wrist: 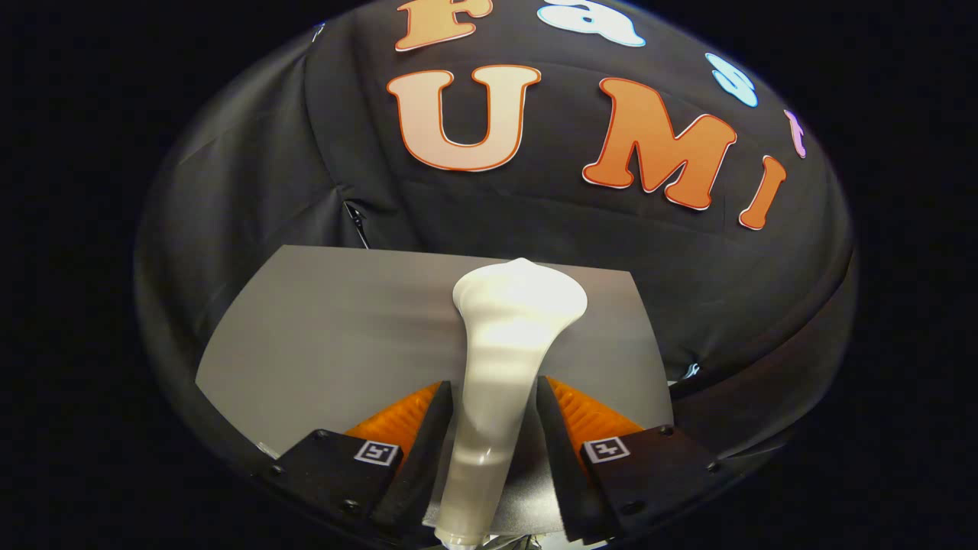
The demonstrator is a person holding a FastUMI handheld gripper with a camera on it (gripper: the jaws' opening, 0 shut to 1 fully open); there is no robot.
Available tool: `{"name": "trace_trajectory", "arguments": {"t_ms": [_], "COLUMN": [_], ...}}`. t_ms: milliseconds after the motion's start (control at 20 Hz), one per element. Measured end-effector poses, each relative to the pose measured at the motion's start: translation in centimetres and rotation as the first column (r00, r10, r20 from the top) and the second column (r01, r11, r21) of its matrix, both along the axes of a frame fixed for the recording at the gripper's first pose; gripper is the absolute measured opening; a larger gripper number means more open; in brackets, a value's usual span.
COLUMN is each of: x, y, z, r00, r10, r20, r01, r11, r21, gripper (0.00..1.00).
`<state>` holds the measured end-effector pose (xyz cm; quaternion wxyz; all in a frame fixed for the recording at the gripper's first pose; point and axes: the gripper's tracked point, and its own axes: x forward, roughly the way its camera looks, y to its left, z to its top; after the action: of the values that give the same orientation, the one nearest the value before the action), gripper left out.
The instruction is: Iron the clothes twice with a garment steamer, once on the left side and once on the right side.
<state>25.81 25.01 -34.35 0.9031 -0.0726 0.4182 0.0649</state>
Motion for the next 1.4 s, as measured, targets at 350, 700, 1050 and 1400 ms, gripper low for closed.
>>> {"name": "trace_trajectory", "arguments": {"t_ms": [350,700,1050,1400], "x": [0.2,-0.4,-2.4,-7.0], "y": [0.1,1.1,0.6,-0.9], "z": [-0.9,0.6,5.1,8.8], "r00": [0.999,0.999,0.991,0.984], "r10": [-0.022,-0.015,-0.014,0.009], "r20": [-0.036,0.044,0.134,0.178], "r01": [0.023,0.011,0.001,-0.032], "r11": [0.999,0.997,0.995,0.991], "r21": [0.028,0.078,0.097,0.127], "gripper": [0.55,0.42,0.41,0.41]}}
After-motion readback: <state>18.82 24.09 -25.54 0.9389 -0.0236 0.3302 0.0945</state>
